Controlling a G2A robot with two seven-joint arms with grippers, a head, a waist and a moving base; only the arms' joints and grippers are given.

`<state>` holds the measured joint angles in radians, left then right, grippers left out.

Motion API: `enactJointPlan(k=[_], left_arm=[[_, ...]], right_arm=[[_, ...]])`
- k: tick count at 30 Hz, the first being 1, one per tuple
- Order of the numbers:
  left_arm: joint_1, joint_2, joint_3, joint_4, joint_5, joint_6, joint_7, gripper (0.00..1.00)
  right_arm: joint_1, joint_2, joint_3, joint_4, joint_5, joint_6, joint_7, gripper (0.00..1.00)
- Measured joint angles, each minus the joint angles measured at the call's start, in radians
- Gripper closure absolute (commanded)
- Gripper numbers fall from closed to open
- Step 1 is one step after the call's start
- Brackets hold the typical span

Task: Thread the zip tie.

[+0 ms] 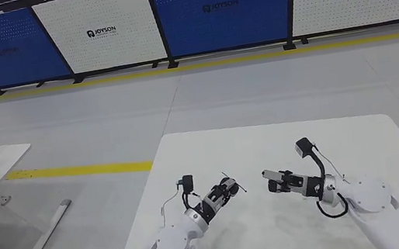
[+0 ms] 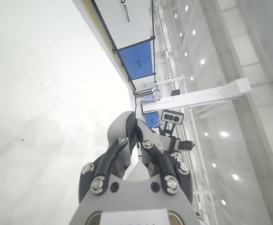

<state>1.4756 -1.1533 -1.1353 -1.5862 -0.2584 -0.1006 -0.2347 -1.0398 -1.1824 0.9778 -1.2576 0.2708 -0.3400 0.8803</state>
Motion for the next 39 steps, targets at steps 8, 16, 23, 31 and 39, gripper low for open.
enactJointPlan(k=[8,16,23,31,39], left_arm=[[-0.015,-0.005,0.009,0.059,-0.040,-0.021,-0.020,1.00],[-0.014,-0.005,0.009,0.058,-0.039,-0.021,-0.019,1.00],[-0.014,-0.005,0.009,0.058,-0.039,-0.021,-0.019,1.00],[-0.014,-0.005,0.009,0.058,-0.039,-0.021,-0.019,1.00],[-0.014,-0.005,0.009,0.058,-0.039,-0.021,-0.019,1.00]], right_arm=[[0.000,0.000,0.000,0.000,0.000,0.000,0.000,0.00],[-0.010,0.005,-0.005,-0.058,-0.102,0.030,-0.038,0.00],[-0.033,0.049,0.114,-0.183,-0.256,0.130,0.037,0.00],[0.028,0.075,0.153,-0.198,-0.390,0.358,0.222,0.00],[0.027,0.075,0.153,-0.199,-0.387,0.336,0.219,0.00]])
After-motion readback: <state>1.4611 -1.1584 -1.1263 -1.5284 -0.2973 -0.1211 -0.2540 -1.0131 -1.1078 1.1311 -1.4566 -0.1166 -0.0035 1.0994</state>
